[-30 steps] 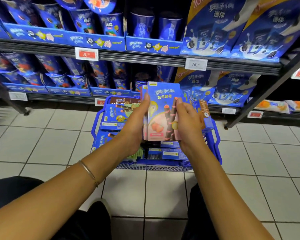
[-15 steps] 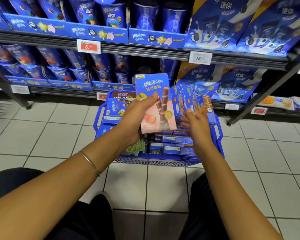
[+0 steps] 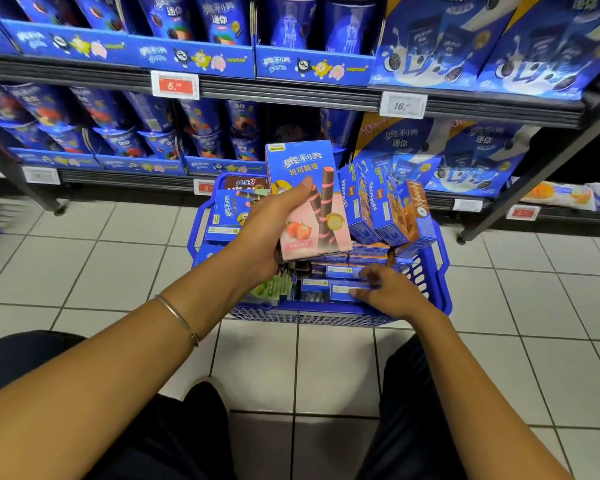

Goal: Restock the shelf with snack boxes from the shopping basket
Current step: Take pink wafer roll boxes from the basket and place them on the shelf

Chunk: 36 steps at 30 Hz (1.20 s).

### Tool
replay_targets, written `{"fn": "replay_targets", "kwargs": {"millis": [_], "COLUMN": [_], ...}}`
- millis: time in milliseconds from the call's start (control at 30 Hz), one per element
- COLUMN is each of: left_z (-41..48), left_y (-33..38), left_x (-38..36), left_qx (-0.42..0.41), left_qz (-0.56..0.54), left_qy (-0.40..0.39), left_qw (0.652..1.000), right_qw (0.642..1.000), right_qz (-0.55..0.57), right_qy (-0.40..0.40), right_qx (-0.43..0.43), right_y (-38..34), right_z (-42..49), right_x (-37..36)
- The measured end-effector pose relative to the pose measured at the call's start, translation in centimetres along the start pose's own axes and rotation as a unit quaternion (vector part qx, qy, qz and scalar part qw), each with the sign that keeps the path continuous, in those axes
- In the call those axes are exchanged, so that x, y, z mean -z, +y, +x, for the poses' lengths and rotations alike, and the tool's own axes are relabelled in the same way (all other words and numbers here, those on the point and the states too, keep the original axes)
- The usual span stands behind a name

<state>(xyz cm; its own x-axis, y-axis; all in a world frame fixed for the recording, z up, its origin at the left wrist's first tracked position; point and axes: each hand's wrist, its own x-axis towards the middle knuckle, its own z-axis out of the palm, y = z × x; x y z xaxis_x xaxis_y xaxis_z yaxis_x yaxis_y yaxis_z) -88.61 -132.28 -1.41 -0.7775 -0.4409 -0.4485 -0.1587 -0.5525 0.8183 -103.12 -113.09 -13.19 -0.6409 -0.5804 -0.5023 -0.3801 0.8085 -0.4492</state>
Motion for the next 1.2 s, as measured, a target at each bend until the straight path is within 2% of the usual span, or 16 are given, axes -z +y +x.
{"fn": "replay_targets", "kwargs": {"millis": [100,367,500,567,633,700,800,900,933,1000,1033,1067,1133,1200], "left_z": [-0.1,-0.2,-0.2,-0.1,0.1,0.3,0.4,0.6,0.6,0.7,0.8,0.9,1.0,1.1], "left_y": [0.1,0.1,0.2,0.2,0.1,0.0,0.0,0.0,0.0,-0.1,-0.1,-0.2,-0.4,-0.5], "left_x": [0.0,-0.2,-0.4,-0.4,-0.3,-0.2,-0.3,-0.3,-0.3,-0.2,-0.2,-0.2,-0.2,-0.2], "left_qx": [0.003,0.007,0.012,0.009,0.008,0.008,0.011,0.013,0.014,0.016,0.017,0.016,0.013,0.013], "left_qz": [0.001,-0.002,-0.009,-0.005,0.010,0.023,0.023,0.025,0.029,0.037,0.039,0.042,0.050,0.055], "left_qy": [0.002,0.004,0.007,0.007,0.006,0.008,0.012,0.014,0.017,0.024,0.030,0.036,0.046,0.048], "left_qw": [1.000,1.000,1.000,1.000,1.000,1.000,1.000,0.999,0.999,0.999,0.999,0.998,0.998,0.997], "right_qw": [0.998,0.994,0.986,0.979,0.960,0.942,0.894,0.834,0.806,0.719,0.675,0.647,0.619,0.612], "right_qz": [-0.059,-0.015,0.047,0.120,0.219,0.257,0.355,0.463,0.518,0.657,0.711,0.744,0.775,0.786], "right_qy": [-0.002,0.070,0.112,0.117,0.126,0.178,0.256,0.299,0.286,0.213,0.176,0.148,0.110,0.080], "right_qx": [-0.011,0.077,0.112,0.119,0.117,0.123,0.098,0.011,-0.025,-0.076,-0.085,-0.081,-0.058,-0.033], "right_y": [0.8,1.2,0.8,0.4,0.1,-0.2,-1.1,-2.3,-2.8,-3.9,-4.4,-4.9,-5.9,-6.9], "right_z": [0.0,-0.7,-1.0,-1.1,-1.3,-1.4,-1.7,-1.9,-2.0,-2.4,-2.7,-2.9,-3.3,-3.8], "right_x": [-0.8,-1.2,-1.6,-1.7,-1.4,-0.8,0.6,2.5,3.3,4.7,5.3,5.8,6.8,7.5]}}
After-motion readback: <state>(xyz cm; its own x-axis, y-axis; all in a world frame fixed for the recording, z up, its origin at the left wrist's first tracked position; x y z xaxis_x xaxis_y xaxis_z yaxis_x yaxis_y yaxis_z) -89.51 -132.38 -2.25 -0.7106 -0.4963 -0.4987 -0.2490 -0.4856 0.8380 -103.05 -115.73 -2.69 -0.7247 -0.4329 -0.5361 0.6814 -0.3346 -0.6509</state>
